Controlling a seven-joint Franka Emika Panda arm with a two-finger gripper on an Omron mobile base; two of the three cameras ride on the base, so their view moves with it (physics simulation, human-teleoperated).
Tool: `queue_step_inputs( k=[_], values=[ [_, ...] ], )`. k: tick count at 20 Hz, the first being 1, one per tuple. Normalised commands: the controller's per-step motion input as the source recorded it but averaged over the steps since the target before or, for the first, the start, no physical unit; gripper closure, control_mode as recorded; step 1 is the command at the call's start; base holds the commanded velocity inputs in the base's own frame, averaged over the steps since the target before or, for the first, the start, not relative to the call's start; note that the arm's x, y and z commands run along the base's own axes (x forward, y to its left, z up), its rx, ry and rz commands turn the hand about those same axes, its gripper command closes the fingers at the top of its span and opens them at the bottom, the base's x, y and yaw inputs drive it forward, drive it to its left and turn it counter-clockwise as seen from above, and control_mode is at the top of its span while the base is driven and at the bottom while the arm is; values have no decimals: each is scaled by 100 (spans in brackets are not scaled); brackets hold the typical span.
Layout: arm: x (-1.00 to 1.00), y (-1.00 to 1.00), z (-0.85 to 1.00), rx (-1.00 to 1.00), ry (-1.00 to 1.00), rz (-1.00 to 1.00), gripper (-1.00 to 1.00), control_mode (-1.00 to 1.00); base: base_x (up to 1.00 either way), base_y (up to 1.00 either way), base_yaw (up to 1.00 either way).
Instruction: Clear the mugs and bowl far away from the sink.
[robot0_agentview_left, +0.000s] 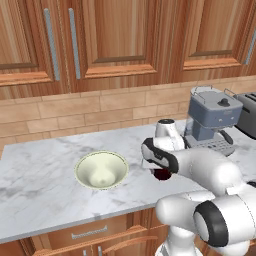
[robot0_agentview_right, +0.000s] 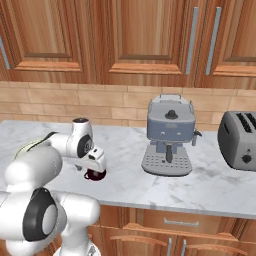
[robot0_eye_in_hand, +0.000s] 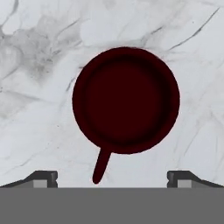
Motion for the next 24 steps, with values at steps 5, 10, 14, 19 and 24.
queue_step_inputs(
  k=[5, 10, 14, 19, 24],
  values=[
    [-31, 1, 54, 0, -13, 0, -100, -100, 0, 0, 0],
    [-69, -2, 68, 0, -18, 0, -100, -100, 0, 0, 0],
    [-79, -2, 66, 0, -19, 0, -100, -100, 0, 0, 0],
    [-76, -33, 32, 3, -5, 1, -100, -100, 0, 0, 0],
    [-53, -26, 6, 1, 0, 0, -100, -100, 0, 0, 0]
  ],
)
